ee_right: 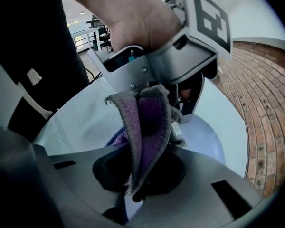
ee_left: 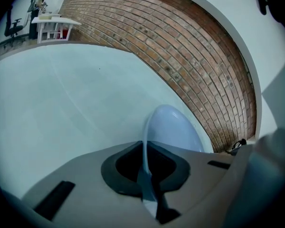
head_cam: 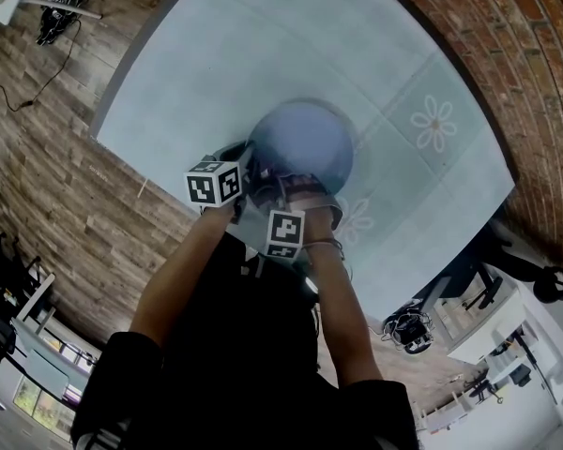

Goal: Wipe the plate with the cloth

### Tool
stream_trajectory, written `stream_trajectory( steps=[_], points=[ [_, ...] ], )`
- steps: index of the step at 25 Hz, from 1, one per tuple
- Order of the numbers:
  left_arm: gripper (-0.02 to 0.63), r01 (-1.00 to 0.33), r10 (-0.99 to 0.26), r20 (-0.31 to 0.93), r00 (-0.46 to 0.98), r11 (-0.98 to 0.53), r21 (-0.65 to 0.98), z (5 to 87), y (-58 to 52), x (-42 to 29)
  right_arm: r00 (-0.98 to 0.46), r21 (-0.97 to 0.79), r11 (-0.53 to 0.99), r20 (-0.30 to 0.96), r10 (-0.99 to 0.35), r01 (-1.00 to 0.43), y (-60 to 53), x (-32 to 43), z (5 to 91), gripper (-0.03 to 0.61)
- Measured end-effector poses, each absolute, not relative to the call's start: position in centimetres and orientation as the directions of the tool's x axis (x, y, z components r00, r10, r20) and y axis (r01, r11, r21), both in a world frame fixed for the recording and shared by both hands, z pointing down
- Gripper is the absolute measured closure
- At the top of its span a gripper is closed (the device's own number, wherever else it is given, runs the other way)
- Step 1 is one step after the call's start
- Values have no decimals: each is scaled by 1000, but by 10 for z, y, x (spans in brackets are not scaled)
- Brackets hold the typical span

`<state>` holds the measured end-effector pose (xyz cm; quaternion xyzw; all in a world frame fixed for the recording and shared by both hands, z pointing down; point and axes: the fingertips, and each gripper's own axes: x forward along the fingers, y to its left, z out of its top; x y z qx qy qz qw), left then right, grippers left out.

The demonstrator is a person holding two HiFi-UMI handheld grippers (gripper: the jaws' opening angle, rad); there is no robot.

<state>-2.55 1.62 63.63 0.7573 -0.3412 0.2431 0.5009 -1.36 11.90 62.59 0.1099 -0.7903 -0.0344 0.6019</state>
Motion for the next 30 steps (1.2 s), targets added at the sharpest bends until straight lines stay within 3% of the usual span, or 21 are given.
stream_trajectory(
  steps=[4, 11, 22, 30],
  points=[
    [571, -765, -279, 713, 644, -273, 584, 636, 16, -25, -224, 159, 972, 955, -195, -170, 132, -1, 626, 520],
    [571, -763, -272, 714, 645, -279, 583, 635, 17, -26, -166, 125, 910, 965, -205, -396, 146, 27, 630, 522],
    [571, -755, -259, 711, 654, -286, 590, 635, 16, -24, 26, 244, 797, 961, -277, -552, 146, 85, 630, 521],
    [571, -745, -240, 708, 664, -291, 601, 636, 16, -24, 83, 282, 713, 950, -301, -642, 130, 117, 629, 520]
  ],
)
